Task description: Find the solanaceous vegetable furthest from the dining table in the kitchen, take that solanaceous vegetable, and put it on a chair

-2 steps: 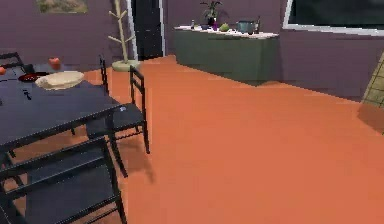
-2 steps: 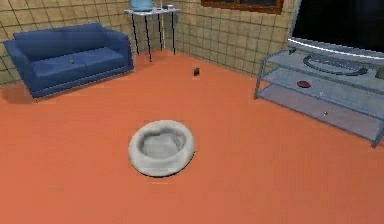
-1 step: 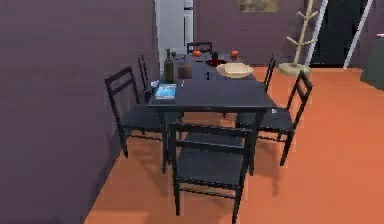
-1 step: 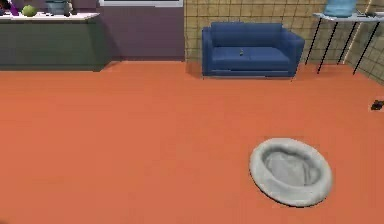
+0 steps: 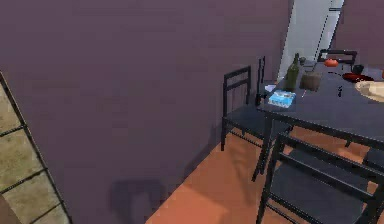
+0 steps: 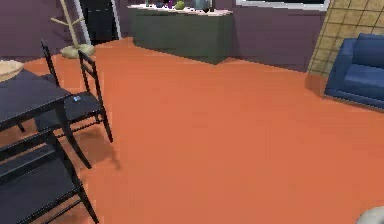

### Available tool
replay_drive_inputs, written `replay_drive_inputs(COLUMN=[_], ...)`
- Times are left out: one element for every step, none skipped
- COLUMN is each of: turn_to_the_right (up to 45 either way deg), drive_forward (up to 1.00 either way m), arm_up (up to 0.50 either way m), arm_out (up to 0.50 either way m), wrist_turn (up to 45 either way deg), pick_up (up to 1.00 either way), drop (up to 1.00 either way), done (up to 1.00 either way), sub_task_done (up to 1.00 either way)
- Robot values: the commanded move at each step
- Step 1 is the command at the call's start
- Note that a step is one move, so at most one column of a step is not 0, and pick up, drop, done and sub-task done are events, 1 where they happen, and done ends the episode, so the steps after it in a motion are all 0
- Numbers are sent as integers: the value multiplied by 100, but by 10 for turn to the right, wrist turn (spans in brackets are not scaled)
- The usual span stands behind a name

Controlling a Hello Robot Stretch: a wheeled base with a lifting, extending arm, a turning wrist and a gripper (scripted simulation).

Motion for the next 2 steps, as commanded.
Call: replay_drive_inputs(turn_to_the_right=[0, 450], drive_forward=[45, 0], arm_up=[0, 0], arm_out=[0, 0], wrist_turn=[0, 0], pick_up=[0, 0], drop=[0, 0], done=[0, 0], sub_task_done=[0, 0])
